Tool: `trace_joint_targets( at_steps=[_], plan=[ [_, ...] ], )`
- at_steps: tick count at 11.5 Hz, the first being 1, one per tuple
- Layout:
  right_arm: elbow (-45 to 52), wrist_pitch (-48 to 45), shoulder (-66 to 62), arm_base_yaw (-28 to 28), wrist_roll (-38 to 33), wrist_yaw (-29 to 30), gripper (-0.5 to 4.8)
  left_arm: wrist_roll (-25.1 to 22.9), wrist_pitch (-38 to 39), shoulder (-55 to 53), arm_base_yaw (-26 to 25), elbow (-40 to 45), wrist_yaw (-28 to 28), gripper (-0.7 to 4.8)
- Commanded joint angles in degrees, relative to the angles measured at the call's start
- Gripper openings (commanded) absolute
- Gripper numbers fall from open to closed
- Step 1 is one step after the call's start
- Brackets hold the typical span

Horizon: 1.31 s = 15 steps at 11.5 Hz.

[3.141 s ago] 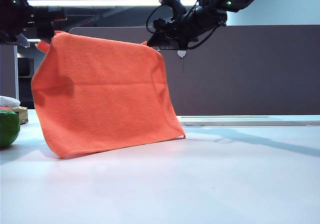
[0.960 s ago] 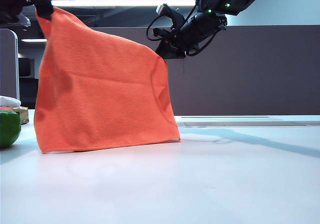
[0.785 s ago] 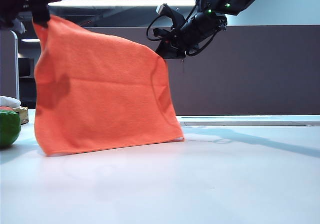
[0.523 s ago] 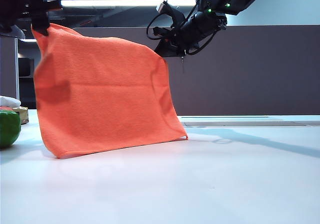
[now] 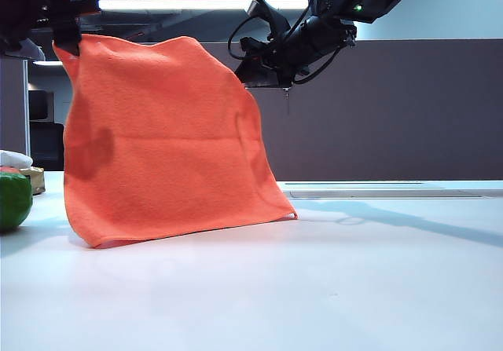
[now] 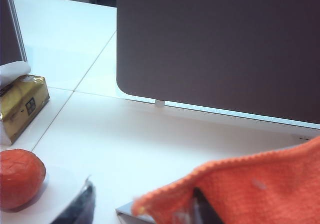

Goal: Pick up the cloth from the table and use it to cover the mirror.

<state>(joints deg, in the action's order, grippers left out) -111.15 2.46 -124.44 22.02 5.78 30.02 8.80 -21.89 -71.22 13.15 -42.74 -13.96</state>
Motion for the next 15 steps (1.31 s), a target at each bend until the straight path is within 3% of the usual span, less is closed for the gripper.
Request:
trace_joint_targets(
  at_steps=[1, 4, 8, 9, 11, 12, 15],
  plan=[
    [-0.3, -0.9, 0.1, 0.0, -0.2, 0.3, -0.04, -0.2, -0.9, 0.3, 0.0, -0.2, 0.3, 2.47],
    [-0.3, -0.7, 0.1, 0.0, -0.2, -6.1, -0.05, 0.3, -0.9, 0.3, 0.0, -0.2, 0.3, 2.47],
    [-0.3, -1.9, 0.1, -0.6, 0.1, -9.3, -0.05, 0.3, -1.4, 0.2, 0.0, -0.2, 0.3, 2.47],
    [-0.3, -2.8, 0.2, -1.4, -2.6, -7.7, -0.04, 0.3, -1.4, 0.2, 0.0, -0.2, 0.3, 2.47],
    [-0.4, -5.5, 0.3, -3.0, -9.5, 1.8, 1.29, 0.3, -1.4, 0.2, 0.0, -0.2, 0.3, 2.47],
    [-0.4, -5.9, 0.3, -3.1, -10.4, 3.7, 1.33, 0.3, -1.4, 0.2, 0.0, -0.2, 0.2, 2.47],
    [-0.4, -5.9, 0.3, -3.3, -10.5, 12.4, 2.44, 0.3, -1.4, 0.2, 0.0, -0.2, 0.2, 2.47]
  ],
)
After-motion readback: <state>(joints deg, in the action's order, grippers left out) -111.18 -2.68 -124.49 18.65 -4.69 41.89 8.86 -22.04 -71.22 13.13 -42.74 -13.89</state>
